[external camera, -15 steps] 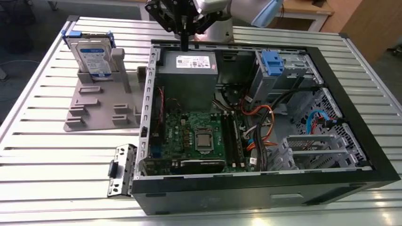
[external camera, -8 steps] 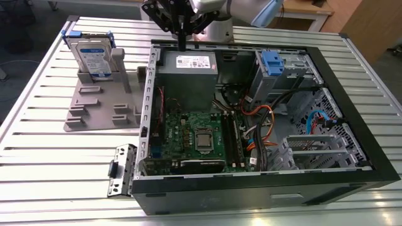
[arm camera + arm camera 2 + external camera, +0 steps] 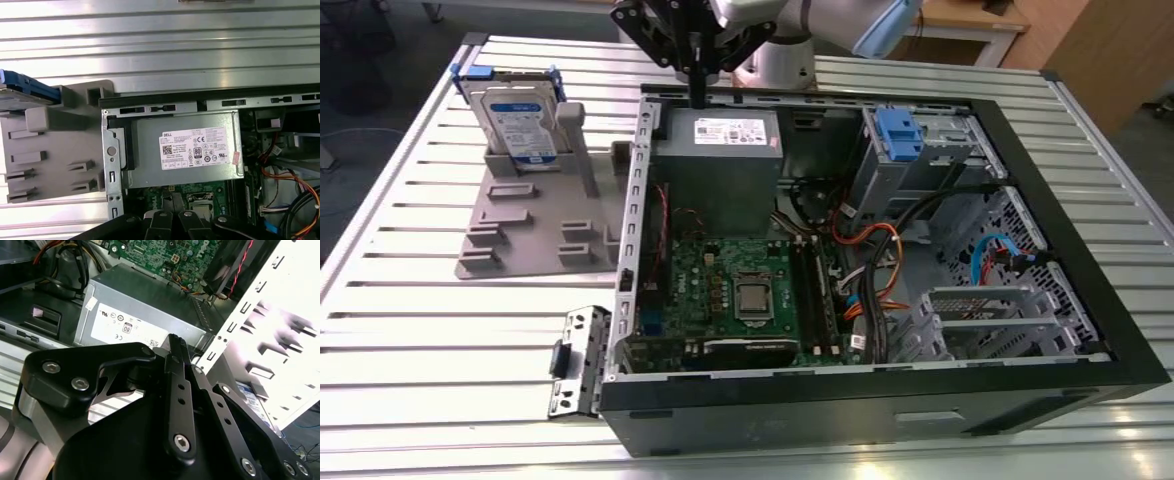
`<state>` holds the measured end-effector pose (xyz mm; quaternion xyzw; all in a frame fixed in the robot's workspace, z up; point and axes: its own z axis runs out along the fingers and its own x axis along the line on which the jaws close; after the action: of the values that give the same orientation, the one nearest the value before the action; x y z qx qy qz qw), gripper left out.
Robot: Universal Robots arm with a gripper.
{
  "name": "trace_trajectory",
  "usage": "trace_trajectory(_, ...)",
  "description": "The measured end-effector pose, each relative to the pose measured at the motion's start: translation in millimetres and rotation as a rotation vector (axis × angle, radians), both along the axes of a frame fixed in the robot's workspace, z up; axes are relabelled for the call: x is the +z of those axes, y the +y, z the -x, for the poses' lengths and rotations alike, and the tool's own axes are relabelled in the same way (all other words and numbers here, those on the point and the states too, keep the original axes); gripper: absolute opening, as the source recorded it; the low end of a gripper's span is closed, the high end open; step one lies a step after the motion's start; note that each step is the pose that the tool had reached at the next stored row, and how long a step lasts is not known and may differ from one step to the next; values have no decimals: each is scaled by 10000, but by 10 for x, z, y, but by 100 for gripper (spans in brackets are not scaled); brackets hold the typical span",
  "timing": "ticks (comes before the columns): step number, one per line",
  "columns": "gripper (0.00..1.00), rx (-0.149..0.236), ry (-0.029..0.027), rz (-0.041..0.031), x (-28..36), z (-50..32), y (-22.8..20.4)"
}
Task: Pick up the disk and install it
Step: 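Reach for the disk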
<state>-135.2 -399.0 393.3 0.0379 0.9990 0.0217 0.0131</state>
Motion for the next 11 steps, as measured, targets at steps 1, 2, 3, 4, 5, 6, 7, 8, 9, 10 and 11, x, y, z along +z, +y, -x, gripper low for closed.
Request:
trace_trajectory(1,10,0,0,0,0,8,0)
trace_trajectory(2,10,0,0,0,0,16,0)
trace_trajectory(3,10,0,0,0,0,24,0)
trace_trajectory(4,10,0,1,1,0,34,0)
trace_trajectory(5,10,0,0,0,0,43,0)
trace_trajectory(6,10,1,1,0,0,52,0)
trace_trajectory(7,10,0,0,0,0,61,0)
trace_trajectory(8,10,0,0,0,0,67,0)
trace_trajectory(9,10,0,0,0,0,73,0)
trace_trajectory(10,10,1,0,0,0,79,0)
trace_trajectory(11,10,1,0,0,0,85,0)
